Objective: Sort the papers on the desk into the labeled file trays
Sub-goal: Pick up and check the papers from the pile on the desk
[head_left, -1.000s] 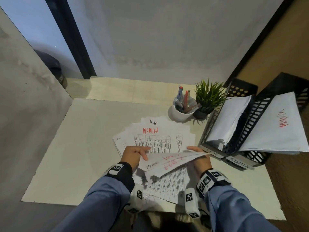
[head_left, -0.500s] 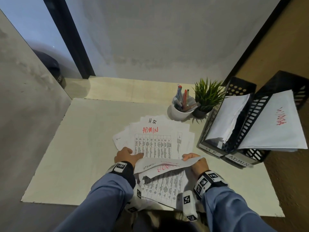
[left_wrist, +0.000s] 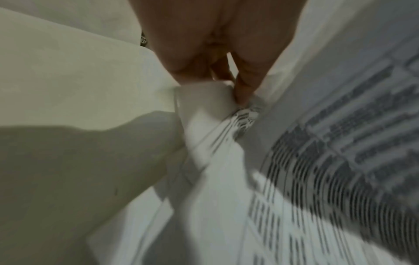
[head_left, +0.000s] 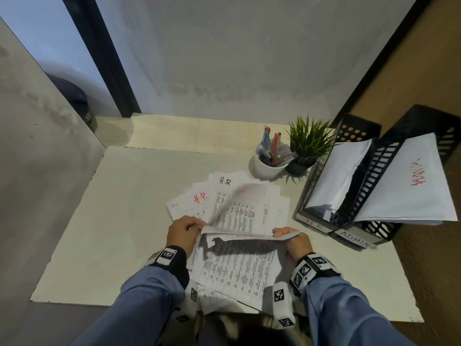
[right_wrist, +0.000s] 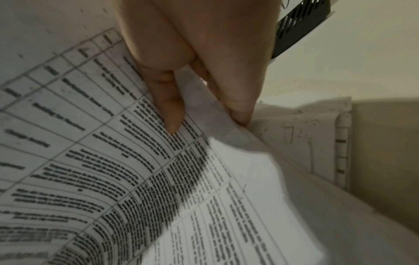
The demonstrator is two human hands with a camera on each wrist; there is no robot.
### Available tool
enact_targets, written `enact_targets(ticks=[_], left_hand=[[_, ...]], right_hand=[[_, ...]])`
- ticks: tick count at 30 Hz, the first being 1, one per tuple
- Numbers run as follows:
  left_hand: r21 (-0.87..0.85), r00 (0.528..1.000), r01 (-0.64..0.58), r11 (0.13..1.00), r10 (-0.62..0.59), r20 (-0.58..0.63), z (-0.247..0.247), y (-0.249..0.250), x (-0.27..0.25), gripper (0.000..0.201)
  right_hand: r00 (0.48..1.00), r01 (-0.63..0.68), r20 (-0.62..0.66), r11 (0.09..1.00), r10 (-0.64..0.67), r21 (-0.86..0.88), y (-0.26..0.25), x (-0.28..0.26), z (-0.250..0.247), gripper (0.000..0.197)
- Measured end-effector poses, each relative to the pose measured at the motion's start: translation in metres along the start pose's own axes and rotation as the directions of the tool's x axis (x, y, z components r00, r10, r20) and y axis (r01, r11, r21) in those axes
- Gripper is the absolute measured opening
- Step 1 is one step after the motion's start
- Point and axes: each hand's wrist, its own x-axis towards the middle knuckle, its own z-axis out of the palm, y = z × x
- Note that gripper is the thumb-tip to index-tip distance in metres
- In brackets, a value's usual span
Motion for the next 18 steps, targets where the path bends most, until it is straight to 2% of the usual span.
enact_targets(ticks=[1, 3, 6, 8, 9, 11, 13, 15, 17, 18], left_hand=[[-0.057, 0.999, 0.027, 0.998, -0.025, 0.025, 0.0, -0.004, 0.0, 0.045], [-0.175, 0.996, 0.078, 0.981, -0.067, 0.066, 0.0, -0.006, -0.001, 0.047], [-0.289, 0.982, 0.164, 0.943, -0.13, 0.136, 0.0, 0.003, -0.005, 0.052], [-0.295, 0.967, 0.222, 0.929, -0.171, 0.188, -0.001, 0.015, -0.008, 0.043], [-0.283, 0.961, 0.246, 0.927, -0.195, 0.198, -0.001, 0.02, -0.007, 0.038], [-0.281, 0.955, 0.266, 0.922, -0.212, 0.21, -0.001, 0.028, -0.006, 0.03], [-0.399, 0.926, 0.313, 0.862, -0.184, 0.329, -0.001, 0.04, -0.012, 0.036], [-0.44, 0.919, 0.264, 0.858, -0.086, 0.384, 0.002, 0.055, -0.018, 0.047], [-0.438, 0.936, 0.129, 0.89, 0.036, 0.35, 0.006, 0.074, -0.026, 0.039], [-0.402, 0.954, 0.031, 0.915, 0.092, 0.284, 0.006, 0.084, -0.031, 0.03]], right_hand=[[0.999, -0.031, -0.026, 0.999, 0.03, -0.043, -0.002, 0.004, -0.001, 0.028], [0.996, -0.079, -0.042, 0.987, 0.074, -0.142, -0.007, 0.005, -0.002, 0.019], [0.999, -0.042, -0.028, 0.969, 0.037, -0.243, -0.013, 0.004, -0.004, 0.039], [0.998, -0.05, -0.037, 0.954, 0.041, -0.297, -0.015, 0.002, -0.005, 0.04], [0.999, -0.043, -0.034, 0.954, 0.035, -0.296, -0.015, 0.002, -0.004, 0.034], [0.998, -0.067, -0.013, 0.984, 0.066, -0.166, -0.016, -0.002, 0.0, 0.014], [0.998, -0.064, 0.012, 0.998, 0.064, 0.018, -0.022, -0.008, 0.004, 0.035], [0.998, 0.016, 0.053, 0.993, -0.022, 0.119, -0.039, -0.019, 0.009, 0.033], [0.992, 0.095, 0.066, 0.988, -0.103, 0.122, -0.058, -0.028, 0.011, 0.028], [0.985, 0.155, 0.055, 0.984, -0.161, 0.092, -0.068, -0.03, 0.012, 0.024]])
